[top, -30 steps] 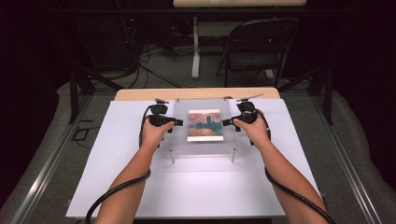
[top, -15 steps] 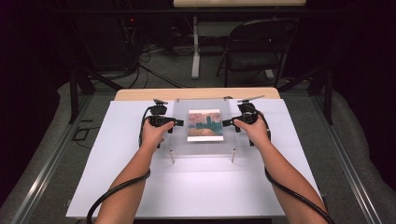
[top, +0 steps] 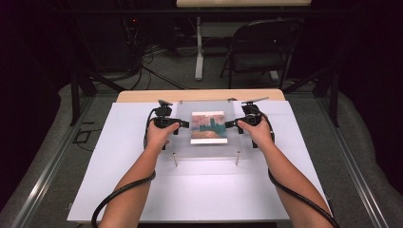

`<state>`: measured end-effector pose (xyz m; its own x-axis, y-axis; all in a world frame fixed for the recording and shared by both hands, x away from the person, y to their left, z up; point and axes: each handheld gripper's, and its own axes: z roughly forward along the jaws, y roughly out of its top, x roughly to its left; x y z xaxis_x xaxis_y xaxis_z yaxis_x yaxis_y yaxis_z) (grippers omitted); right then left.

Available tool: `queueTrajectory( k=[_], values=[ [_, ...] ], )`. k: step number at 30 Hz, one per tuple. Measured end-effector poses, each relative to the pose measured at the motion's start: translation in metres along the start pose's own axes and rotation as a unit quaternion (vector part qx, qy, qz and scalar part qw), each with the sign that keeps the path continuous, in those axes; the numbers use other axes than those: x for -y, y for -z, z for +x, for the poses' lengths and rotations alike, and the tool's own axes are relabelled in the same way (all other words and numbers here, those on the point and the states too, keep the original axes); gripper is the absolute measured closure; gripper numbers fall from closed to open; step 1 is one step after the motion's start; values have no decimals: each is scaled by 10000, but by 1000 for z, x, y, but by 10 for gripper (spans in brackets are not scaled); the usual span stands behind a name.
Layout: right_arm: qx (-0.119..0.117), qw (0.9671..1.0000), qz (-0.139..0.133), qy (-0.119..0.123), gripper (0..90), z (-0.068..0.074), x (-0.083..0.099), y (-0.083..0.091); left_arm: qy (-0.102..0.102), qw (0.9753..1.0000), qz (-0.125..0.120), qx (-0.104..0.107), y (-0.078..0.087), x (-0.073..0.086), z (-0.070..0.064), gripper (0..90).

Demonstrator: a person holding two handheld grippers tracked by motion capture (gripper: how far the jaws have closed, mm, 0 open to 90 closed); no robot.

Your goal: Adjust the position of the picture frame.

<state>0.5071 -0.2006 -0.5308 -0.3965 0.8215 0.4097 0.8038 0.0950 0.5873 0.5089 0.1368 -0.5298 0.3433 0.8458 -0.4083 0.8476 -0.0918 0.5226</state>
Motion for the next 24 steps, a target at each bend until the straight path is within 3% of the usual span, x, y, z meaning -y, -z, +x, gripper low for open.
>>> queueTrajectory(
  k=[7,14,24],
  values=[
    [-127,9998,-19,-142,305,-3,-2,-5,-1,10000,15,53,-5,-2,0,203],
    [-160,9996,-11,-243,296,-4,-3,-9,170,9997,120,159,-7,-3,1,203],
    [-270,9987,55,-420,355,-7,-1,-4,398,9986,221,282,-8,-3,1,209]
  ],
)
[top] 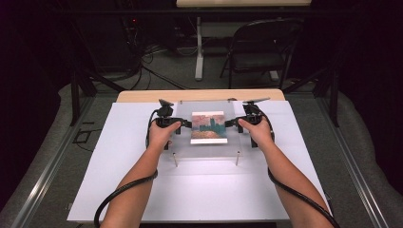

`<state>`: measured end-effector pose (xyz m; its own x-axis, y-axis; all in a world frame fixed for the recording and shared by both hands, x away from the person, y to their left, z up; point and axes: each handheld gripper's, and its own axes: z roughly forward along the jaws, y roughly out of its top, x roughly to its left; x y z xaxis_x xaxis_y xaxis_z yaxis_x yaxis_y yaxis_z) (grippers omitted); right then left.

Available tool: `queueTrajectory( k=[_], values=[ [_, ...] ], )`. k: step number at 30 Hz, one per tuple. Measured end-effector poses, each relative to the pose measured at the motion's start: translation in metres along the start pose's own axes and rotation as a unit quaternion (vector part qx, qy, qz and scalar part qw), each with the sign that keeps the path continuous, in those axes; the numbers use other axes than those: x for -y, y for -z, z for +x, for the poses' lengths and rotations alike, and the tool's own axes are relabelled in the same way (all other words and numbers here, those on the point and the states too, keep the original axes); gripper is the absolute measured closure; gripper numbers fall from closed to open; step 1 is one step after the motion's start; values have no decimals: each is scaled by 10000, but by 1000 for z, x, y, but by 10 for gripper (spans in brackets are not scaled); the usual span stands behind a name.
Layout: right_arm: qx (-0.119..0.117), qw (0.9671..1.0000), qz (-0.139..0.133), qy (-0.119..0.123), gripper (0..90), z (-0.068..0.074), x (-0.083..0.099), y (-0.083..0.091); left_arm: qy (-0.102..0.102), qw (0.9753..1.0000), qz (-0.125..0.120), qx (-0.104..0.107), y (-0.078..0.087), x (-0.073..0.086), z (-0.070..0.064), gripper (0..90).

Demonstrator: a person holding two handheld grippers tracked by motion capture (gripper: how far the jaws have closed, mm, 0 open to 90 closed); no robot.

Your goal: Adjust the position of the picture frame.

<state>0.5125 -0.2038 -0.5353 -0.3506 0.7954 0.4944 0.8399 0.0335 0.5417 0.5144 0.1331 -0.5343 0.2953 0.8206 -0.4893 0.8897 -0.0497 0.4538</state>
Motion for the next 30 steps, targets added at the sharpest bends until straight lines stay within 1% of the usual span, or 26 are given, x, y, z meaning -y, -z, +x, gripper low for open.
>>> queueTrajectory(
  k=[2,3,5,12,14,19,20,22,30],
  values=[
    [5,10000,10,-18,356,0,0,0,1,10000,16,2,0,0,0,209],
    [7,10000,33,-58,364,0,0,1,52,10000,3,25,0,0,0,211],
    [12,10000,44,-83,371,1,0,1,47,10000,15,27,0,0,0,213],
    [38,9999,71,-76,381,1,-1,2,57,10000,17,35,1,0,1,224],
    [37,10000,3,-12,380,1,0,2,64,10000,25,40,1,-1,1,231],
    [50,10000,-4,-62,381,2,1,3,74,10000,14,24,2,-1,1,233],
    [30,10000,-55,-13,381,1,1,2,72,10000,-8,29,2,0,1,234],
    [24,9999,-93,-36,382,1,2,2,51,10000,-29,34,2,0,1,237],
    [32,9999,-128,-3,390,3,3,5,80,9999,-73,39,5,0,-1,254]
  ],
)
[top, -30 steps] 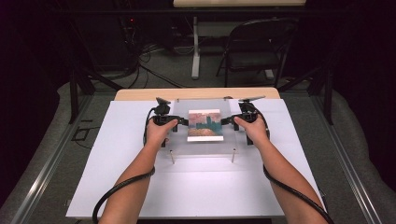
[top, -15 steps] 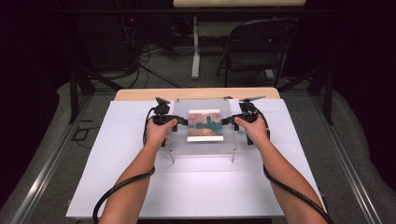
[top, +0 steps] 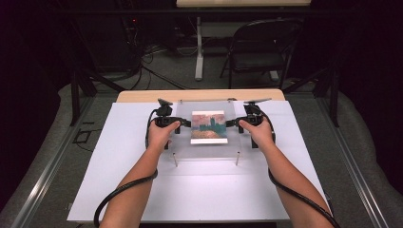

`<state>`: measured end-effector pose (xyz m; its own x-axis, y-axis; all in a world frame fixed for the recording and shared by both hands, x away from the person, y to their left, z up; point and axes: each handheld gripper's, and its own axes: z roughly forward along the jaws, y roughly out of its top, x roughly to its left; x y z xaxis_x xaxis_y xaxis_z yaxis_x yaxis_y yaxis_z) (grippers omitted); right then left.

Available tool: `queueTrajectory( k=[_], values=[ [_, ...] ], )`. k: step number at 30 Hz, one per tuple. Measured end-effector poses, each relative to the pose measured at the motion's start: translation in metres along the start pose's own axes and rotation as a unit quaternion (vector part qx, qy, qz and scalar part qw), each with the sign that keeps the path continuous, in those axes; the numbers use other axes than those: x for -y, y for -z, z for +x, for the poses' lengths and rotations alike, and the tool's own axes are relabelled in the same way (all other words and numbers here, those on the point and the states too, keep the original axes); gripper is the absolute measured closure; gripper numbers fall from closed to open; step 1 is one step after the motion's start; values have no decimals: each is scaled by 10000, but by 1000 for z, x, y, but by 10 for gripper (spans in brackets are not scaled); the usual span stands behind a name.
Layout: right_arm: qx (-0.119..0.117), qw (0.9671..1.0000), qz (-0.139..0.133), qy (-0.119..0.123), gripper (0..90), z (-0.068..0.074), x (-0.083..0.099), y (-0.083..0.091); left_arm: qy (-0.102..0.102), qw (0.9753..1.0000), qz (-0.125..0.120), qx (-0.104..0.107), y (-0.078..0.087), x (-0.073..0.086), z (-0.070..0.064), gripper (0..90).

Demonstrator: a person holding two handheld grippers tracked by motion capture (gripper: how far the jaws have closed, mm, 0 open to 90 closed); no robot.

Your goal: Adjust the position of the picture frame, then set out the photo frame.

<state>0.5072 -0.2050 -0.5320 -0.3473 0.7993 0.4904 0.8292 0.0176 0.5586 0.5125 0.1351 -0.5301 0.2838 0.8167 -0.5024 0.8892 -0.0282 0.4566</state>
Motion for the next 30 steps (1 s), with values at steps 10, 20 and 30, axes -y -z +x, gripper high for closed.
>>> queueTrajectory(
  k=[10,20,30],
  values=[
    [54,9999,-67,125,395,6,-1,6,-73,10000,-49,-3,8,0,-3,287],
    [101,9991,-223,335,417,16,0,20,-165,9995,-279,48,23,2,-9,331],
    [187,9973,-368,611,437,28,2,34,-299,9985,-450,59,36,4,-16,370]
  ],
)
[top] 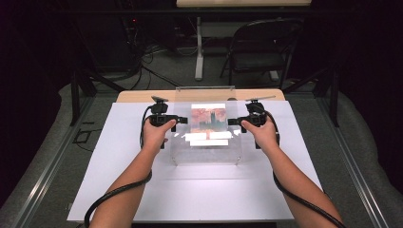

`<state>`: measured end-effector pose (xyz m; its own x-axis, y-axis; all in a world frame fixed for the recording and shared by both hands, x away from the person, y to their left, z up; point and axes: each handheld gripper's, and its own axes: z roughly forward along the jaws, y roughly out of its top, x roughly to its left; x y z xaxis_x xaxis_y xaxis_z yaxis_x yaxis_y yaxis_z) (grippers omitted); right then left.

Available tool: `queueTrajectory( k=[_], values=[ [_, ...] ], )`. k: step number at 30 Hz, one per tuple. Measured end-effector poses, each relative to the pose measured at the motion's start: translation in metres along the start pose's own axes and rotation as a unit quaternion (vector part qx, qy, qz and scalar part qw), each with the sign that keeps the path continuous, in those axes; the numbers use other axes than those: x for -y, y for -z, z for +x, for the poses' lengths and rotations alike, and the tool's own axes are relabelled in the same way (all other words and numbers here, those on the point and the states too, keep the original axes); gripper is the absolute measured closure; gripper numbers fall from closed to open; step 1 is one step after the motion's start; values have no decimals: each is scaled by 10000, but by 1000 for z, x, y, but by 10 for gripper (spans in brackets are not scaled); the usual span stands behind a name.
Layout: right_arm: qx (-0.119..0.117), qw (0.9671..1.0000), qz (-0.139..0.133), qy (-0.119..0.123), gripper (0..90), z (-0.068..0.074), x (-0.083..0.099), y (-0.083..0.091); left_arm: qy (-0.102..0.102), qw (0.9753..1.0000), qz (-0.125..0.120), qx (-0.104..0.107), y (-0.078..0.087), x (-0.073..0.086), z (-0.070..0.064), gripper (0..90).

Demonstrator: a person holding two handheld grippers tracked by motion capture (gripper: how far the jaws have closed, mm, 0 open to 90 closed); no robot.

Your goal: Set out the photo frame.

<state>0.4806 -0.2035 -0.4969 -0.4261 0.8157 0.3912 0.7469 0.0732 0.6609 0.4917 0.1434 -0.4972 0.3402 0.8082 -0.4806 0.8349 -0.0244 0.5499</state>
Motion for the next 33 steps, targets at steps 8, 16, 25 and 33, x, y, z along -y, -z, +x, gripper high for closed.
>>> queueTrajectory(
  k=[8,16,25,33],
  values=[
    [-18,9999,-85,87,467,4,1,9,-93,9999,-118,41,10,2,-4,397],
    [-5,9998,-147,107,496,8,2,17,-224,9996,-162,32,18,3,-8,412],
    [87,9994,-193,269,523,18,2,30,-348,9989,-278,130,33,9,-13,452],
    [187,9980,-296,519,539,30,7,44,-501,9978,-401,149,44,15,-20,479]
  ],
)
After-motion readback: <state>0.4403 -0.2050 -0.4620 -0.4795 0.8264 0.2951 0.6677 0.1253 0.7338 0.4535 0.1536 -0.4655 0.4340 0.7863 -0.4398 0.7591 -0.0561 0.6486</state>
